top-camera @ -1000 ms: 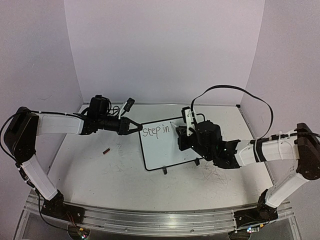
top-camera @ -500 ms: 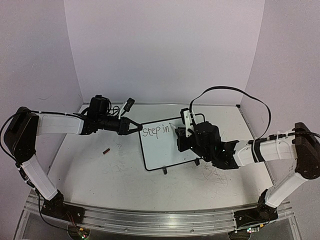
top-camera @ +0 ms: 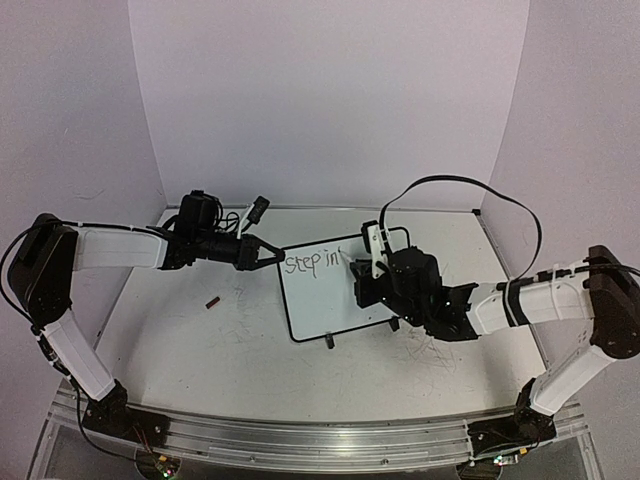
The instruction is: Write a sentence on the whiteboard
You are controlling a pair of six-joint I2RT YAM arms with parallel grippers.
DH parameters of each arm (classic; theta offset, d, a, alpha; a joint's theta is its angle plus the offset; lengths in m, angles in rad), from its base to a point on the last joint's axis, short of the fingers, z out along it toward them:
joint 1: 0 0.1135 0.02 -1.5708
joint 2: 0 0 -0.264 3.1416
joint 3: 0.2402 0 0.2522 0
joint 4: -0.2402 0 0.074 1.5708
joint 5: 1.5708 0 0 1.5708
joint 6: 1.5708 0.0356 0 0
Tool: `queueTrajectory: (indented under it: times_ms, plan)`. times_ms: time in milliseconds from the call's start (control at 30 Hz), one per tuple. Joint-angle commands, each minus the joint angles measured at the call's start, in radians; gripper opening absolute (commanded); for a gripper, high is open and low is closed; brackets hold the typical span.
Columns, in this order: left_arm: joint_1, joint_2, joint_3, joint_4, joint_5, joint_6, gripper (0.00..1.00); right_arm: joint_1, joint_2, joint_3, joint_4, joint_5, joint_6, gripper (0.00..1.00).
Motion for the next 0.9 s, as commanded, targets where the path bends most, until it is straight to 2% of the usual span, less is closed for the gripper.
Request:
queueTrajectory:
  times_ms: [0,567,867]
  plan:
    - [0.002,-0.031,0.020,-0.003,-0.030,0.030,0.00,-0.004,-0.019,-0.026,-0.035,-0.004,0.025,0.00]
    - [0.002,-0.027,0.021,-0.005,-0.031,0.030,0.00,0.006,-0.036,-0.068,-0.051,0.006,0.056,0.00]
    - [0.002,-0.025,0.022,-0.004,-0.029,0.030,0.00,0.006,-0.074,-0.073,-0.052,0.080,0.051,0.00]
